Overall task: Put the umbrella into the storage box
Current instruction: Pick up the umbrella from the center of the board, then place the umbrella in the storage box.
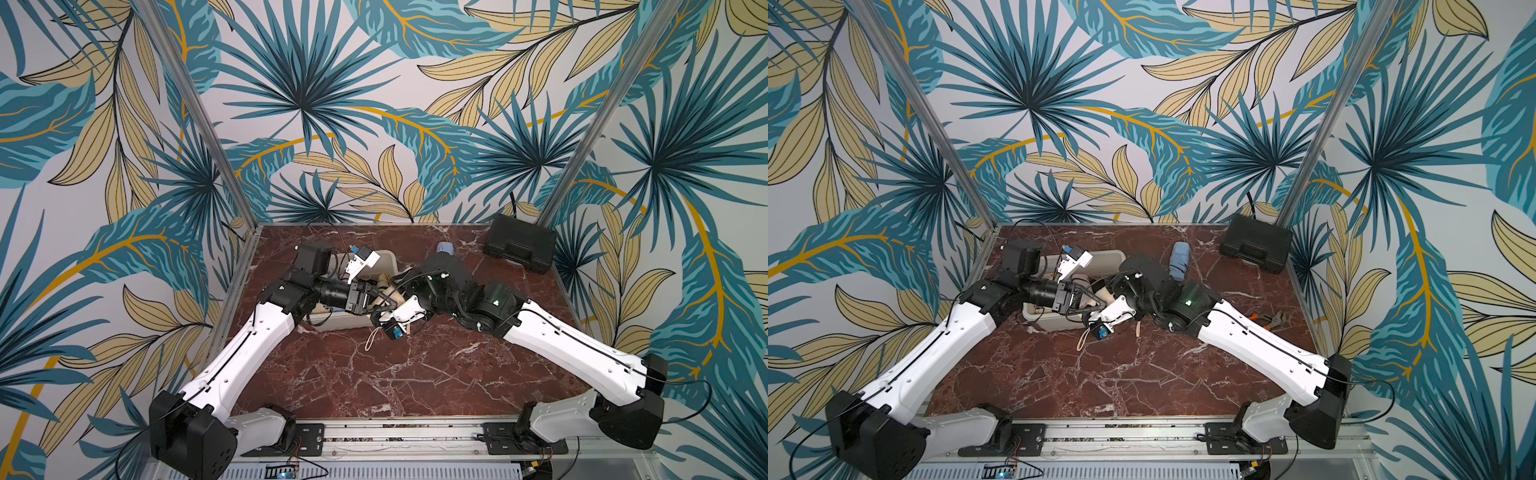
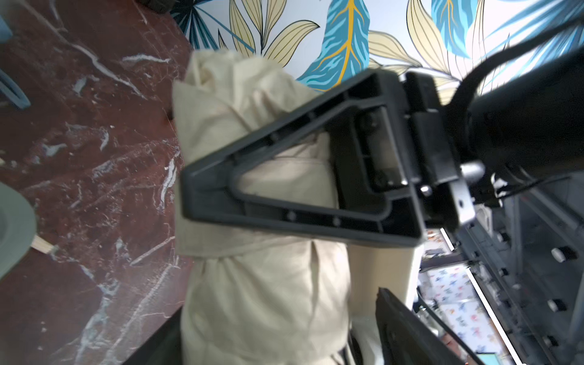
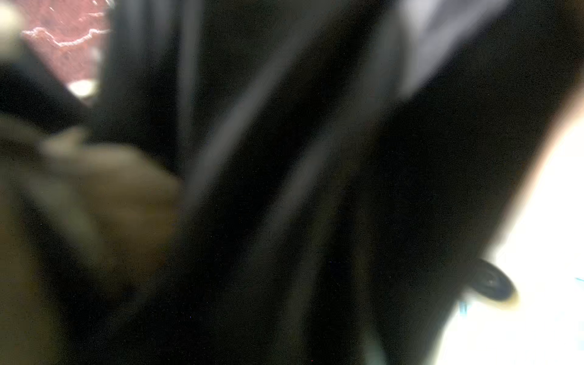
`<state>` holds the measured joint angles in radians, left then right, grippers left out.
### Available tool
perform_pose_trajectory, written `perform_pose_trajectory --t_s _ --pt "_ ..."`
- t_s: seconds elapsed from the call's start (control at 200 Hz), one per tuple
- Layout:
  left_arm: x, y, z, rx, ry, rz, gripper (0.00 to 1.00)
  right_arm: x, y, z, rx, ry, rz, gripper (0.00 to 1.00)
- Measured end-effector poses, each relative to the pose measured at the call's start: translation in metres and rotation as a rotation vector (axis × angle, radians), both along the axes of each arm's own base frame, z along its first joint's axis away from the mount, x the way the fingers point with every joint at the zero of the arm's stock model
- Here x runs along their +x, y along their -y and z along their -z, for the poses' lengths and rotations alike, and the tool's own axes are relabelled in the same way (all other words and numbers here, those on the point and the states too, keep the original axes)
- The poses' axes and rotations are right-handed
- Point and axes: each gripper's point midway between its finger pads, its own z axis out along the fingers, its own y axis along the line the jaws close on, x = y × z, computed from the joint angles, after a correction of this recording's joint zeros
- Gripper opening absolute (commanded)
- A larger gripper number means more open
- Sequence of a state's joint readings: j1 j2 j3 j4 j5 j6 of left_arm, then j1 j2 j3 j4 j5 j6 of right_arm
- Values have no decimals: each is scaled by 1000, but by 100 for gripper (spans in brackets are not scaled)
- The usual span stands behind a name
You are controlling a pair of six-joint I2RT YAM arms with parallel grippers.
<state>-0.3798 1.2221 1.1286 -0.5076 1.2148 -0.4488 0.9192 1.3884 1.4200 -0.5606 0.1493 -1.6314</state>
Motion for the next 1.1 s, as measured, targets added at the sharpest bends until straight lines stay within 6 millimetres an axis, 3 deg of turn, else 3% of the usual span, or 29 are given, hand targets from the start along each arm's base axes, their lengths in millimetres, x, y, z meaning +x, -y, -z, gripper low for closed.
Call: perform_pose_trajectory --t_s 0.21,0.356,0.476,0.706,0.911,1.102 --pt "15 -22 -16 33 156 -174 100 -14 19 16 41 -44 41 33" --pt "47 -60 -13 137 247 -457 100 -28 36 32 108 -115 106 33" --pt "75 -93 -1 246 255 -704 100 -37 39 45 229 -225 188 31" --pt "100 -157 11 381 224 -1104 100 -36 8 48 579 -534 444 27" --pt "99 -209 11 406 178 -1385 100 5 -28 40 835 -762 830 28" --pt "95 -224 21 414 137 -1467 100 36 -61 33 990 -885 1061 28"
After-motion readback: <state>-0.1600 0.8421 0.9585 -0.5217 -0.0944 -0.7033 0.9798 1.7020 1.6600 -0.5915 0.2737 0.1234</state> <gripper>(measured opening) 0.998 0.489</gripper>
